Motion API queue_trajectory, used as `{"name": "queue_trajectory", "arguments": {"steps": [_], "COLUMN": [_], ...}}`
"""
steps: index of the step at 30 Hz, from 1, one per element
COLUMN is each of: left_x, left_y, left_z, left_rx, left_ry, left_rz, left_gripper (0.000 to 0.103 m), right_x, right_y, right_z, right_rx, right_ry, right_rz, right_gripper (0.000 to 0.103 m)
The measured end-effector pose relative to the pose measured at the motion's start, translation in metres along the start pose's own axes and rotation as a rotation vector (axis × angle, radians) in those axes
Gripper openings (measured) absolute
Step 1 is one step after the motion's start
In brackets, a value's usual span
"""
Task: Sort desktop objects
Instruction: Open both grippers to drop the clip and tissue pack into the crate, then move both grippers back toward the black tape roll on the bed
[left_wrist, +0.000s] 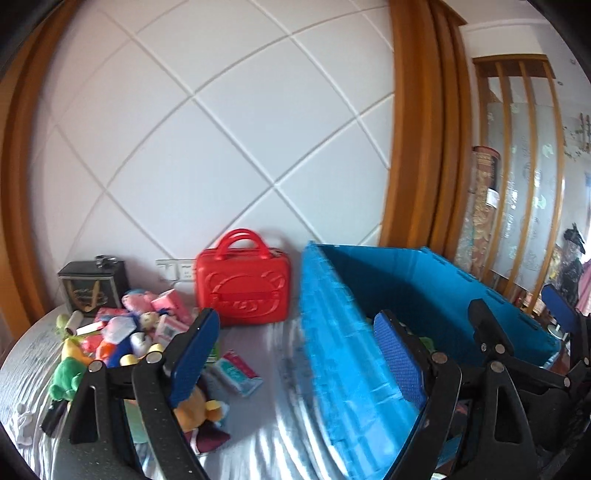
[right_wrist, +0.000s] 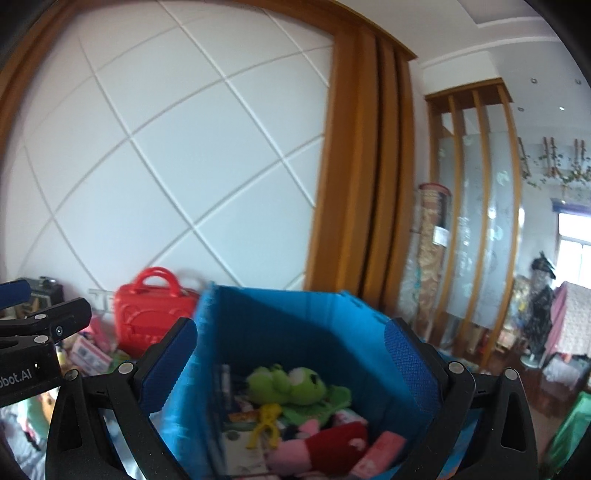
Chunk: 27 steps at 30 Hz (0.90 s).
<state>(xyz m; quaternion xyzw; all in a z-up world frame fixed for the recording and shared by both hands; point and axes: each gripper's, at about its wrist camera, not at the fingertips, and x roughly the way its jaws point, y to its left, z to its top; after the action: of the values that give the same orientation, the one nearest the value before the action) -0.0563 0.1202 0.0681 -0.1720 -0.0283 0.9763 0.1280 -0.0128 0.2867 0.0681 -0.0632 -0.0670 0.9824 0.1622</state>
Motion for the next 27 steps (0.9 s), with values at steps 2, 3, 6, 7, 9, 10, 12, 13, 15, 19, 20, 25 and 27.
{"name": "queue_trajectory", "arguments": {"steps": [2, 3, 6, 7, 9, 10, 12, 13, 15, 19, 20, 25, 27], "left_x": [-0.003, -0.004, -0.007, -0.009, -0.013, -0.016, -0.02, -0.021, -0.025, -0.03, -0.03, -0.026, -0.025], "left_y": [0.024, 0.035, 0.068, 0.079, 0.099, 0.109, 0.129, 0.14, 0.161, 0.197, 0.207, 0.254, 0.273], "left_z": [-0.003, -0.004, -0.011, -0.013, -0.018, -0.02, -0.023, -0.023, -0.028, -0.042, -0.046, -0.077, -0.094], "left_rx": [-0.004, -0.003, -0.007, -0.01, -0.013, -0.014, -0.018, -0.025, -0.034, -0.044, -0.047, -0.072, -0.08], "left_ry": [0.013, 0.023, 0.048, 0.055, 0.06, 0.063, 0.07, 0.073, 0.078, 0.098, 0.11, 0.178, 0.208], "left_rz": [0.041, 0.057, 0.108, 0.115, 0.157, 0.172, 0.194, 0.207, 0.227, 0.272, 0.287, 0.359, 0.39], "left_gripper": [0.086, 0.086, 0.086, 0.086, 0.086, 0.086, 0.086, 0.086, 0.086, 0.086, 0.086, 0.086, 0.086], "right_x": [-0.002, -0.003, -0.002, -0.001, -0.002, -0.002, -0.004, -0.005, -0.007, -0.006, -0.004, 0.006, 0.01], "right_y": [0.02, 0.029, 0.057, 0.065, 0.085, 0.095, 0.116, 0.124, 0.138, 0.162, 0.167, 0.187, 0.192], "right_z": [0.002, 0.002, 0.001, 0.001, 0.0, 0.0, -0.001, -0.002, -0.004, -0.017, -0.021, -0.05, -0.063], "right_rx": [0.001, 0.009, 0.04, 0.047, 0.048, 0.042, 0.031, 0.029, 0.03, 0.014, 0.008, -0.03, -0.031], "right_ry": [-0.006, -0.001, 0.029, 0.042, 0.062, 0.067, 0.069, 0.07, 0.078, 0.122, 0.136, 0.221, 0.251], "right_rz": [0.054, 0.078, 0.147, 0.169, 0.208, 0.22, 0.241, 0.251, 0.274, 0.313, 0.322, 0.35, 0.362], "right_gripper": [0.103, 0.103, 0.103, 0.103, 0.103, 0.103, 0.103, 0.103, 0.103, 0.103, 0.103, 0.103, 0.103]}}
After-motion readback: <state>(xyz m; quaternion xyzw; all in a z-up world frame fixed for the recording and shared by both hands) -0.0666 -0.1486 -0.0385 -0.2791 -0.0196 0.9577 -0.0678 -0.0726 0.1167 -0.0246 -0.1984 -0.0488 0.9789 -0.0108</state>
